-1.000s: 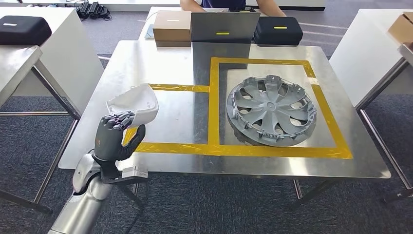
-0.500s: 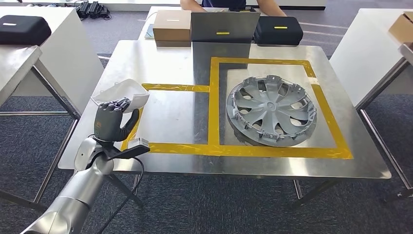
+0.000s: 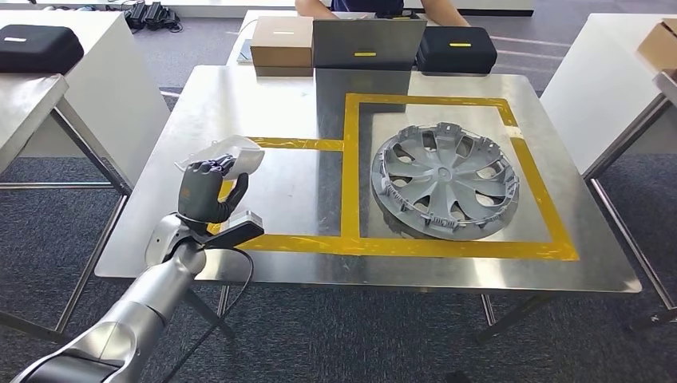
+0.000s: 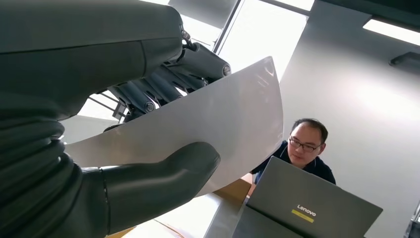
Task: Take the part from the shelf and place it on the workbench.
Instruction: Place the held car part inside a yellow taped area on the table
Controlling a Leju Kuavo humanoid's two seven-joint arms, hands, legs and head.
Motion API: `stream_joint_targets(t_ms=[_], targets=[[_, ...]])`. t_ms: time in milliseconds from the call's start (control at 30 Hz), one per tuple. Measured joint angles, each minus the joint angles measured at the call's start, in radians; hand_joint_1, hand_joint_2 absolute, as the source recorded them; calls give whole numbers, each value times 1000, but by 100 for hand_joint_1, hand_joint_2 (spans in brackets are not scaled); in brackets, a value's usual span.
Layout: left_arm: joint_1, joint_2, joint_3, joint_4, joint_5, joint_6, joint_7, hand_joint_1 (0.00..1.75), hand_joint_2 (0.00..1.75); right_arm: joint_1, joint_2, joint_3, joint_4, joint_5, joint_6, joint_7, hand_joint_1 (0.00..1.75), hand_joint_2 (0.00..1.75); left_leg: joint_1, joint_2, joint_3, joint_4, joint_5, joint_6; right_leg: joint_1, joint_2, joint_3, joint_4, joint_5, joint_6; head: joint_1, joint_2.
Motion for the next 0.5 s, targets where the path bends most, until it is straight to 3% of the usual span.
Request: stream_joint_targets(t_ms=[200,333,400,500], targets=[[-36,-24,-4,84,-3,0,0,175,175,-11,6,12,0,1,3,3,0,175,0,0,0,0,0,0,0,0,0,0,0,0,0,0],[-47,-37,-8,113,-29,0,13,0,175,-14,9,21,0,1,3,4,0,0,0,0,0,0,0,0,0,0,0,0,0,0,0,0],[-48,-40,-8,119,-56,2,22,0,175,-14,10,22,0,1,3,3,0,0,0,0,0,0,0,0,0,0,0,0,0,0,0,0],[-48,-41,0,122,-104,5,29,0,44,-14,11,26,0,1,3,2,0,0,0,0,0,0,0,0,0,0,0,0,0,0,0,0]])
